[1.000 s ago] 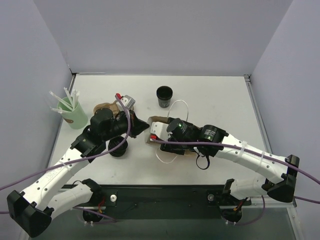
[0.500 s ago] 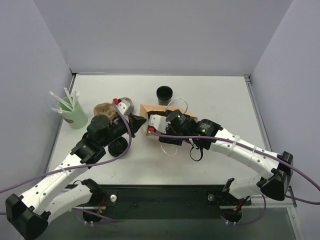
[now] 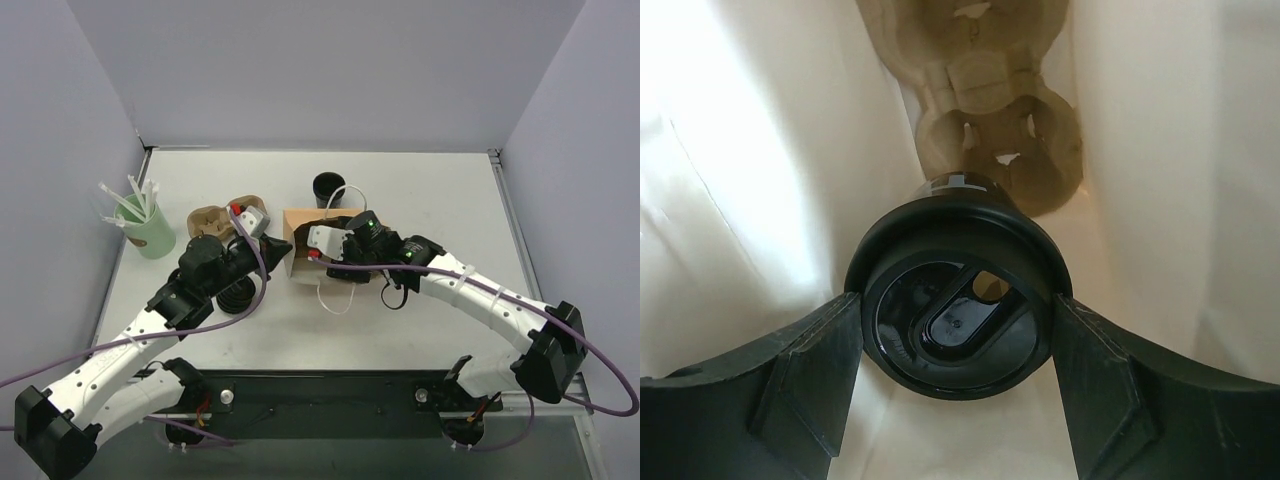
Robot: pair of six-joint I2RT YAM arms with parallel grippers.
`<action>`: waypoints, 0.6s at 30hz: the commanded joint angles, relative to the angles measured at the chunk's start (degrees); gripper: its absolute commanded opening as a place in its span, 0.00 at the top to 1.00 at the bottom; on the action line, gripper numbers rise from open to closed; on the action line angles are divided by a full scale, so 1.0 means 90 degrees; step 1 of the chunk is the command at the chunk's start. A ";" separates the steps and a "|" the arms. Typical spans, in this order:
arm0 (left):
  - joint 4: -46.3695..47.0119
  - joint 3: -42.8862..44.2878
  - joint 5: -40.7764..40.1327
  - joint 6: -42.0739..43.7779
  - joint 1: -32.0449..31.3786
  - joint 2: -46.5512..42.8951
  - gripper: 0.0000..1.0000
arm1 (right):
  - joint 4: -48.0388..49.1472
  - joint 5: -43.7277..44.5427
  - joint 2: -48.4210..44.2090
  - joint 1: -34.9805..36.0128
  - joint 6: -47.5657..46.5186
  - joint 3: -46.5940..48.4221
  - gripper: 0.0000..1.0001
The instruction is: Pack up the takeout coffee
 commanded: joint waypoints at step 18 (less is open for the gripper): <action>0.0223 -0.0180 0.0354 -0.0073 0.0075 -0.0062 1.00 | 0.0606 -0.1185 0.0481 -0.0170 -0.1622 0.0398 0.61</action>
